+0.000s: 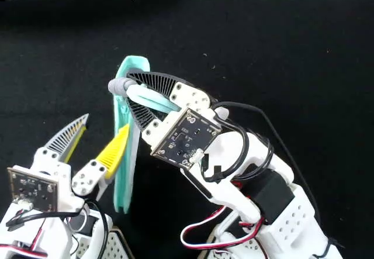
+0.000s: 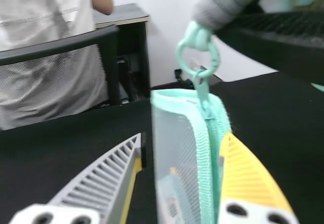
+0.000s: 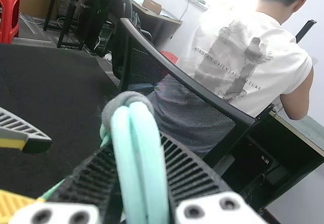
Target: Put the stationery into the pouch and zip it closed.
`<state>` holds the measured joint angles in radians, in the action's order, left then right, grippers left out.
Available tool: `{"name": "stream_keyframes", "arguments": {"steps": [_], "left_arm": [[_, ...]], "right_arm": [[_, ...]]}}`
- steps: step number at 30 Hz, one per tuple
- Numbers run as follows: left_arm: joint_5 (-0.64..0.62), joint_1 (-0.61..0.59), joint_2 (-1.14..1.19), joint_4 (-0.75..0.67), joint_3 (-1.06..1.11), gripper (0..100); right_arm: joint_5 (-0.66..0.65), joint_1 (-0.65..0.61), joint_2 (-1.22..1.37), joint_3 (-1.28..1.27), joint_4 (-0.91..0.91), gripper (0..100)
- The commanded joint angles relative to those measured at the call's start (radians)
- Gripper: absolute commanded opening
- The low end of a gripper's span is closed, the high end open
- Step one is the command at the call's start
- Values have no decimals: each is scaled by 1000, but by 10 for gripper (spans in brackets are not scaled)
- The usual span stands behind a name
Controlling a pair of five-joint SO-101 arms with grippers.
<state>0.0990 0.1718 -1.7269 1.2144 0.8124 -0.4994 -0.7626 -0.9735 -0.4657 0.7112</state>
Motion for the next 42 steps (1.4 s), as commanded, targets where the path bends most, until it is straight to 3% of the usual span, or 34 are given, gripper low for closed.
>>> {"name": "stream_keyframes", "arguments": {"steps": [1, 10, 20, 27, 36, 42], "left_arm": [[-6, 25, 3, -28, 12, 255], [-6, 31, -3, 44, -77, 256], [-6, 38, 3, 37, -35, 257], [31, 216, 5, 58, -24, 257], [25, 44, 5, -104, 139, 257], [26, 15, 5, -110, 156, 257]], "right_arm": [[3, -9, -28, 10, 2, 12], [3, -9, -28, 10, 2, 12], [5, -9, -28, 10, 2, 12], [5, -9, -27, 10, 2, 12], [5, -9, -28, 10, 6, 12], [3, -9, -28, 12, 12, 12]]}}
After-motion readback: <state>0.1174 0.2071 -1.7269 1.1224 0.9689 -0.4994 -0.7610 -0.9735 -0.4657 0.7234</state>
